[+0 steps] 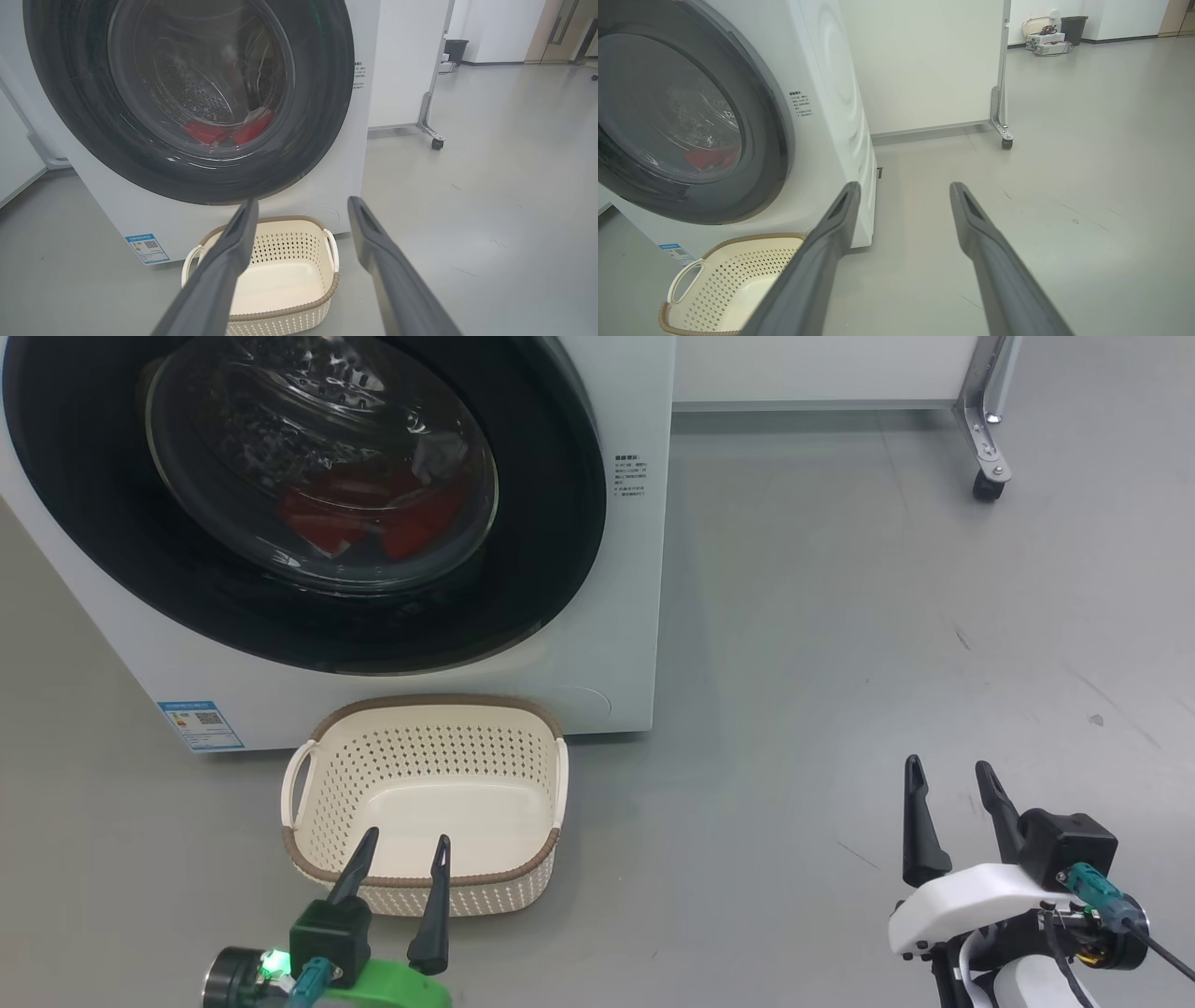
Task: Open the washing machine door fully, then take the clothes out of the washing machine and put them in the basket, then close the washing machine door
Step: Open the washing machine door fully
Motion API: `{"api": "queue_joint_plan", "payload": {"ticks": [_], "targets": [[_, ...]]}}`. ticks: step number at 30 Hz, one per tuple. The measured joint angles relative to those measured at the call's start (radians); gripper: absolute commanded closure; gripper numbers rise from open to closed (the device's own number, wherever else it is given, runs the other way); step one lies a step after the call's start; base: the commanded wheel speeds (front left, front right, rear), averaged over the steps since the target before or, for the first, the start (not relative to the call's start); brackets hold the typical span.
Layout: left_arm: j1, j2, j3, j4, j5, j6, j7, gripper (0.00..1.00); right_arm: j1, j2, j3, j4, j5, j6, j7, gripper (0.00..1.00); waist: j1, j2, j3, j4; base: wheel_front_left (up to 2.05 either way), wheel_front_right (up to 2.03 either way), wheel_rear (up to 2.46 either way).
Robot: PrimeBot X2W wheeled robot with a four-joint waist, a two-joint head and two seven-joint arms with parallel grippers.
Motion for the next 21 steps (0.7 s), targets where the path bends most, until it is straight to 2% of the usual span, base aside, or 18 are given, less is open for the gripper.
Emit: {"api": "queue_joint_plan", "payload": {"ticks": [1, 2, 3, 4, 17, 21], "targets": [[0.000, 0.000, 0.000, 0.001, 0.000, 0.000, 0.000, 0.00, 0.000, 0.000, 0.001, 0.000, 0.000, 0.000, 0.000, 0.00, 0.0000, -0.0001, 0.000, 0.000, 0.00, 0.00, 0.00], [0.000, 0.000, -0.001, 0.002, 0.000, 0.000, 0.000, 0.00, -0.001, 0.000, 0.001, 0.000, -0.001, 0.000, 0.000, 0.61, 0.0000, 0.0000, 0.000, 0.000, 0.00, 0.00, 0.00], [0.000, 0.000, -0.001, 0.003, 0.000, 0.000, 0.000, 0.00, -0.001, 0.000, 0.002, 0.000, -0.002, 0.000, 0.000, 0.61, 0.0000, 0.0000, 0.000, 0.000, 0.00, 0.00, 0.00], [-0.001, 0.000, -0.002, 0.005, -0.002, 0.000, 0.000, 0.00, -0.002, 0.000, 0.002, 0.000, -0.003, 0.000, 0.000, 1.00, 0.0000, 0.0000, 0.001, 0.001, 0.00, 0.00, 0.00], [-0.012, 0.000, -0.011, 0.011, -0.009, 0.007, 0.000, 0.00, -0.004, -0.001, 0.004, 0.002, -0.005, 0.002, -0.002, 1.00, 0.0000, 0.0000, 0.003, 0.005, 0.00, 0.00, 0.00], [-0.014, 0.000, -0.021, 0.011, -0.009, 0.007, 0.000, 0.00, -0.004, 0.011, -0.020, -0.001, 0.049, 0.011, -0.002, 1.00, 0.0000, 0.0000, 0.008, 0.010, 0.00, 0.00, 0.00]]}}
